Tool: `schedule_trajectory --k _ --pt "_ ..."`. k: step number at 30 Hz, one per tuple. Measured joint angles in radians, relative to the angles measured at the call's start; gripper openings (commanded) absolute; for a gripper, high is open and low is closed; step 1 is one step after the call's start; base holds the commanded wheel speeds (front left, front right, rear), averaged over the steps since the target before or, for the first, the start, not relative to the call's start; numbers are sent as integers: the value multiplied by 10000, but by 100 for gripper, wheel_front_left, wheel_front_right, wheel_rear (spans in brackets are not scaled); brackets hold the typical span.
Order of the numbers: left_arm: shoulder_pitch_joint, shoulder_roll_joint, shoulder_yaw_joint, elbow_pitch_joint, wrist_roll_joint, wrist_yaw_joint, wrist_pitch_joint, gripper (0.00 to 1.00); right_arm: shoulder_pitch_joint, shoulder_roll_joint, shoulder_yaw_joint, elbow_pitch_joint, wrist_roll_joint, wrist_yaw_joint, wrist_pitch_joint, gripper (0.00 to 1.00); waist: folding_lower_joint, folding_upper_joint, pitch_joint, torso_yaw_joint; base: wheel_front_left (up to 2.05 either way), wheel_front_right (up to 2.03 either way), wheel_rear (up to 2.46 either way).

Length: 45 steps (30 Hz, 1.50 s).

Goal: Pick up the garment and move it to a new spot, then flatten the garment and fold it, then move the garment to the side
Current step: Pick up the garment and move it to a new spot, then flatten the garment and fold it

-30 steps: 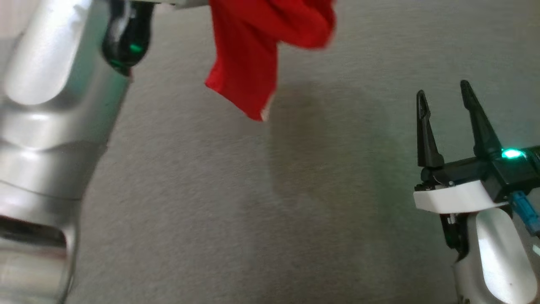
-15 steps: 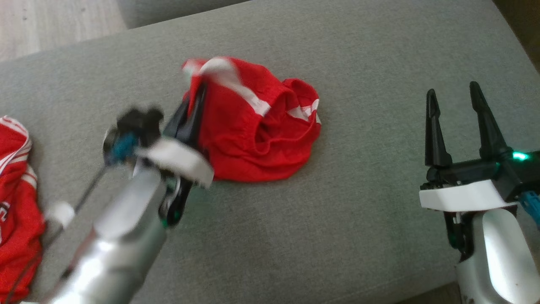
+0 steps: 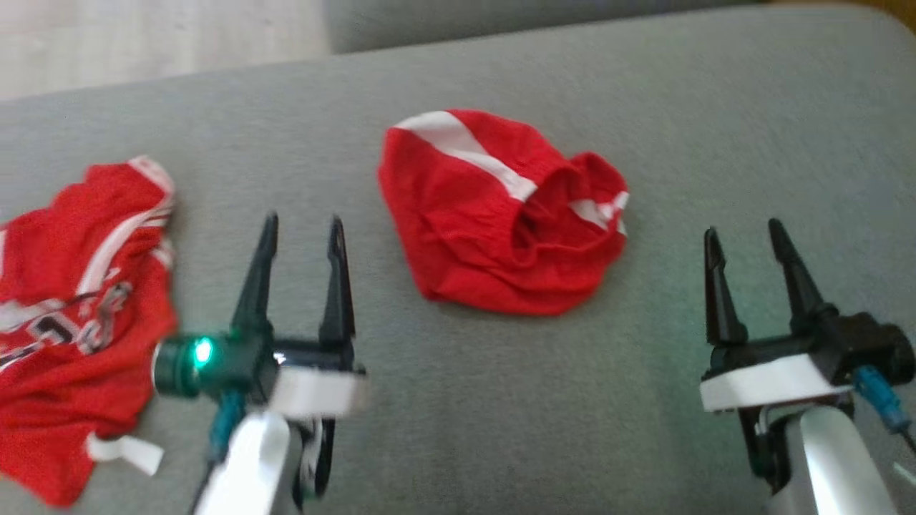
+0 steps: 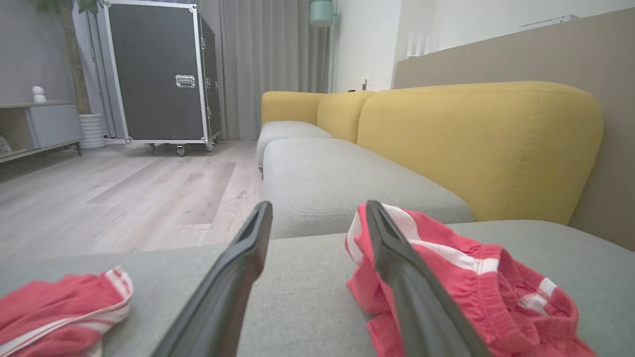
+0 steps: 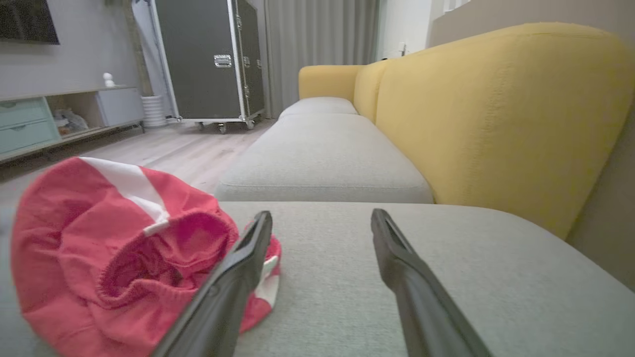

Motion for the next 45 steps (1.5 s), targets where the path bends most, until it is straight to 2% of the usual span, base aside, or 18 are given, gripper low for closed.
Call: schedule_trajectory --k 6,13,25,45 --pt "1778 -102 313 -1214 880 253 -27 100 915 13 196 113 104 0 0 100 -2 0 -782 724 0 0 0" --pt "3193 -109 535 -1705 1350 86 -27 100 1448 13 -92 134 169 0 2 100 -3 0 -1483 1262 0 0 0" --pt "3375 -130 899 -1383 1590 -211 -27 100 1708 19 -274 249 268 0 2 100 -1 0 -1870 1429 0 0 0" --pt "3449 -150 918 -1212 1726 -219 -27 100 1750 27 -263 297 339 0 2 100 0 0 -2005 1238 0 0 0"
